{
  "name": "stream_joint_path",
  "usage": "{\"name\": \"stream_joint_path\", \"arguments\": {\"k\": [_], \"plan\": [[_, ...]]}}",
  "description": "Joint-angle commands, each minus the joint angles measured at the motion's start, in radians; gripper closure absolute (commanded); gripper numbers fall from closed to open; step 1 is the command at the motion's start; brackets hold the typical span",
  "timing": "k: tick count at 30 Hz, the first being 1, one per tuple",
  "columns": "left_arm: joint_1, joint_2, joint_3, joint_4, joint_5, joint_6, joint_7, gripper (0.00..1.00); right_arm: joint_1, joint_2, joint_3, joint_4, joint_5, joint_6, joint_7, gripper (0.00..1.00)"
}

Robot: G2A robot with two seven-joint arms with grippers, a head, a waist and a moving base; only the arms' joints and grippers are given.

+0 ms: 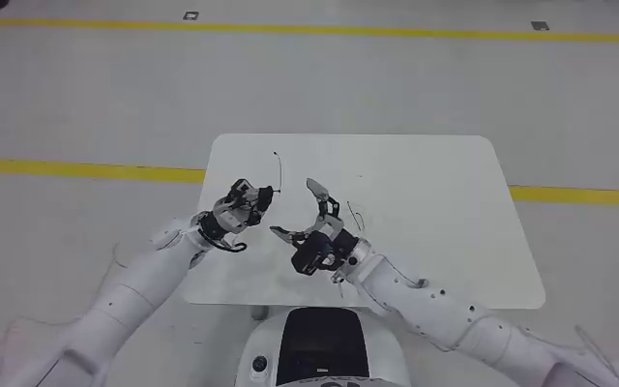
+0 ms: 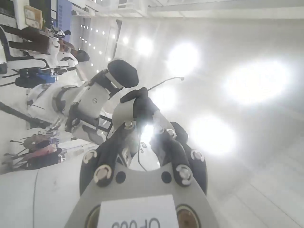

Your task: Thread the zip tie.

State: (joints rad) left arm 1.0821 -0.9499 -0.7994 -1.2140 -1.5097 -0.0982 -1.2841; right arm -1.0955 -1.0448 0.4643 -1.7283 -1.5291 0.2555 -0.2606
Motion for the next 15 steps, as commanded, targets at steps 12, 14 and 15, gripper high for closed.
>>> {"name": "stream_joint_path", "arguments": {"k": [12,14,15], "plan": [[-0.005,-0.018,0.003,0.024,-0.008,0.018,-0.026,1.00,-0.042,-0.042,0.046,0.025,-0.035,-0.007,0.004,0.64],[-0.005,-0.018,0.003,0.024,-0.008,0.018,-0.026,1.00,-0.049,-0.047,0.055,0.025,-0.041,-0.009,0.007,0.67],[-0.005,-0.018,0.003,0.024,-0.008,0.018,-0.026,1.00,-0.051,-0.049,0.058,0.026,-0.041,-0.012,0.007,0.68]]}}
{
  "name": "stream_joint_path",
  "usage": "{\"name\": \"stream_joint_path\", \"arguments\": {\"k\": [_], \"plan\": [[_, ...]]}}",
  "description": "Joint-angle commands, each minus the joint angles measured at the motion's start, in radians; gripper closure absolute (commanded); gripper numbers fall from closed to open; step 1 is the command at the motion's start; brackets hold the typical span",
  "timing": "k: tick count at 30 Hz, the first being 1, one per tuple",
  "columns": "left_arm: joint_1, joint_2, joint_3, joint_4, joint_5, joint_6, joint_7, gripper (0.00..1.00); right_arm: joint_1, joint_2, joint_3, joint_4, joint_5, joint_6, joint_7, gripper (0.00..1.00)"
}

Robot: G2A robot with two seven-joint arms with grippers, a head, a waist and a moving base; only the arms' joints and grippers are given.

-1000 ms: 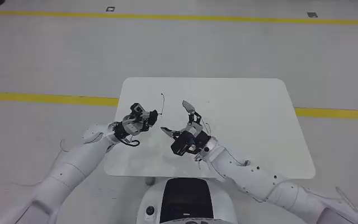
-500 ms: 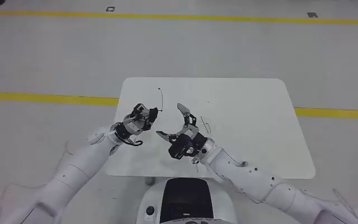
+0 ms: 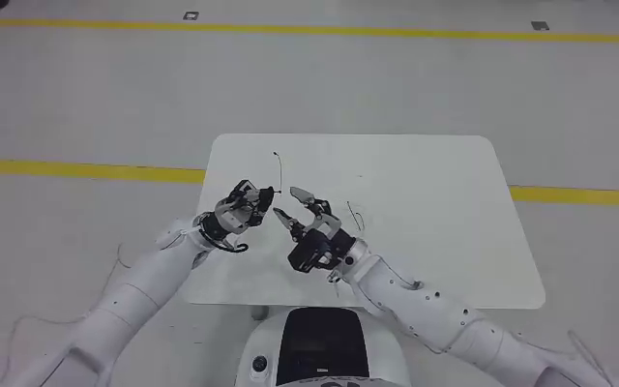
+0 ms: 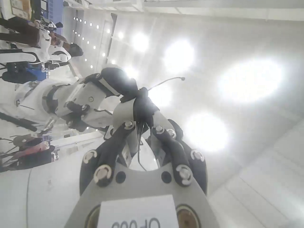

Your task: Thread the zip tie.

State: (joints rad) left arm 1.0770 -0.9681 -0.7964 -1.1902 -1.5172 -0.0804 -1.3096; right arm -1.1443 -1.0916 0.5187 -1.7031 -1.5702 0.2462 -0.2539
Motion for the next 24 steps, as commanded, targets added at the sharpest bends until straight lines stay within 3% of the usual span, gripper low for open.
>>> {"name": "stream_joint_path", "arguments": {"k": [1,11,24], "plan": [[0.000,0.000,0.000,0.000,0.000,0.000,0.000,1.00,-0.003,-0.004,0.007,0.001,0.000,-0.006,-0.001,0.69],[0.000,0.000,0.000,0.000,0.000,0.000,0.000,1.00,-0.010,-0.019,0.015,0.007,0.000,-0.003,-0.013,0.81],[0.000,0.000,0.000,0.000,0.000,0.000,0.000,1.00,-0.011,-0.028,0.015,0.013,0.000,-0.006,-0.016,0.82]]}}
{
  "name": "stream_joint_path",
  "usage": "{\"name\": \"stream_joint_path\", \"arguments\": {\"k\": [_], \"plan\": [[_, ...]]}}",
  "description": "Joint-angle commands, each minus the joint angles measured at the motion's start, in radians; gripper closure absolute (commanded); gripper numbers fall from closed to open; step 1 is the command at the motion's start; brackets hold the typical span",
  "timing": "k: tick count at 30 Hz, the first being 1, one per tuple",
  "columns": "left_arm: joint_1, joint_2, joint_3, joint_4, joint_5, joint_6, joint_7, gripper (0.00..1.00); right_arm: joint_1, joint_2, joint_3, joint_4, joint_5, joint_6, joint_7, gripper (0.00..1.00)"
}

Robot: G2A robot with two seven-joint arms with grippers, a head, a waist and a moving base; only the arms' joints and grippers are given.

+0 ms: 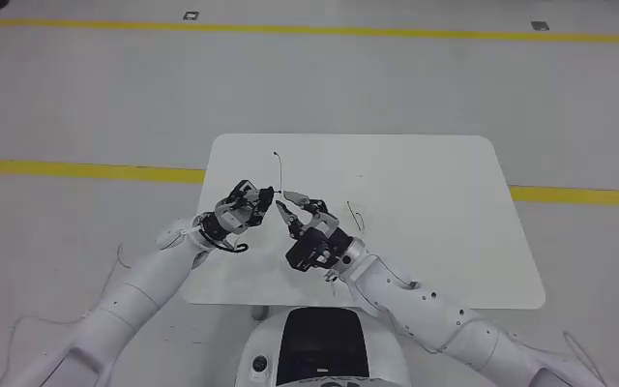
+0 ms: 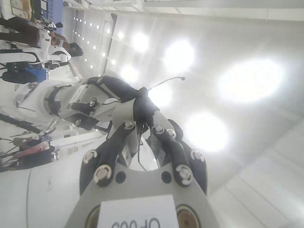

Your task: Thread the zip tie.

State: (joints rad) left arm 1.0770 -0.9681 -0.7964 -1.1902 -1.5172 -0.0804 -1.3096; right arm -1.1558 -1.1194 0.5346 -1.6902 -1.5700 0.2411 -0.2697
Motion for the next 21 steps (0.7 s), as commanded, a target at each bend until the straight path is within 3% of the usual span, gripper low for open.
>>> {"name": "stream_joint_path", "arguments": {"k": [1,8,21], "plan": [[0.000,0.000,0.000,0.000,0.000,0.000,0.000,1.00,0.001,-0.001,-0.002,0.001,0.000,-0.002,0.000,0.82],[0.000,0.000,0.000,0.000,0.000,0.000,0.000,1.00,0.002,-0.004,-0.004,0.002,0.000,-0.004,-0.003,0.77],[0.000,0.000,0.000,0.000,0.000,0.000,0.000,1.00,-0.002,-0.002,-0.006,-0.006,0.000,0.009,-0.016,0.81]]}}
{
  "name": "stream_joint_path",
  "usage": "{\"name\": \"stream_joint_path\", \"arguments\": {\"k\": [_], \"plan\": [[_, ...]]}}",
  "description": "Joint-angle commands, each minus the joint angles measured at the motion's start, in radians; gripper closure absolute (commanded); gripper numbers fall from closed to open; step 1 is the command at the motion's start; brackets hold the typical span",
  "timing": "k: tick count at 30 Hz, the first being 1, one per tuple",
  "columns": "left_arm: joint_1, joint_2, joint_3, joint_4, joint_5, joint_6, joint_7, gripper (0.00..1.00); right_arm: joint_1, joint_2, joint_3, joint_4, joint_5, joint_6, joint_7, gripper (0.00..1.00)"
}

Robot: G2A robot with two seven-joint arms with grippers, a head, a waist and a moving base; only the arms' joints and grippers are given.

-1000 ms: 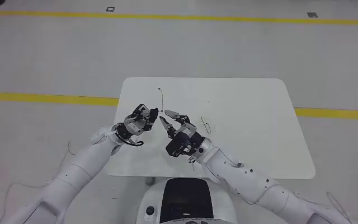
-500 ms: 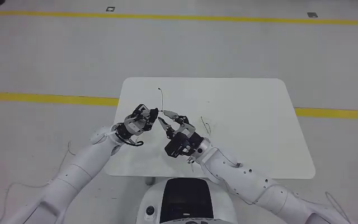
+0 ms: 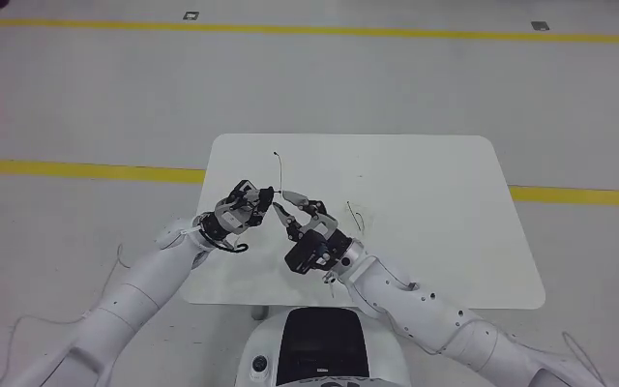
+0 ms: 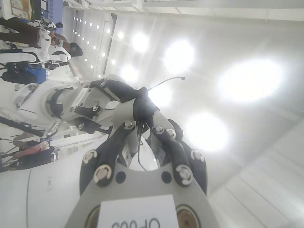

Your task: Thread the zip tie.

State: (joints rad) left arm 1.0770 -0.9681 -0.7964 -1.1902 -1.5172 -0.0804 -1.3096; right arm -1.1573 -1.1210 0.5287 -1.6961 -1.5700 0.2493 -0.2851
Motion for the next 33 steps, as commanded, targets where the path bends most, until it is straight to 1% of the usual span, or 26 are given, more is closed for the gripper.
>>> {"name": "stream_joint_path", "arguments": {"k": [1,4,9,12,13,16,20,27,28,33], "plan": [[0.000,0.000,0.000,0.000,0.000,0.000,0.000,1.00,-0.001,0.000,0.000,-0.001,0.000,0.000,-0.001,0.81],[0.000,0.000,0.000,0.000,0.000,0.000,0.000,1.00,-0.003,0.000,0.001,-0.001,0.000,0.001,0.000,0.84],[0.000,0.000,0.000,0.000,0.000,0.000,0.000,1.00,-0.004,0.000,0.002,-0.003,0.000,0.001,0.004,0.85],[0.000,0.000,0.000,0.000,0.000,0.000,0.000,1.00,-0.005,0.000,0.004,-0.003,0.000,0.000,0.008,0.84],[0.000,0.000,0.000,0.000,0.000,0.000,0.000,1.00,-0.006,0.000,0.005,-0.003,0.000,0.001,0.010,0.81],[0.000,0.000,0.000,0.000,0.000,0.000,0.000,1.00,-0.009,-0.002,0.008,-0.004,0.000,0.003,0.015,0.78],[0.000,0.000,0.000,0.000,0.000,0.000,0.000,1.00,-0.013,-0.004,0.012,-0.003,0.000,0.003,0.018,0.78],[0.000,0.000,0.000,0.000,0.000,0.000,0.000,1.00,-0.018,-0.010,0.018,0.003,0.000,0.008,0.023,0.82],[0.000,0.000,0.000,0.000,0.000,0.000,0.000,1.00,-0.019,-0.011,0.020,0.003,0.000,0.007,0.024,0.84],[0.000,0.000,0.000,0.000,0.000,0.000,0.000,1.00,-0.022,-0.018,0.026,0.006,0.000,0.000,0.024,0.84]]}}
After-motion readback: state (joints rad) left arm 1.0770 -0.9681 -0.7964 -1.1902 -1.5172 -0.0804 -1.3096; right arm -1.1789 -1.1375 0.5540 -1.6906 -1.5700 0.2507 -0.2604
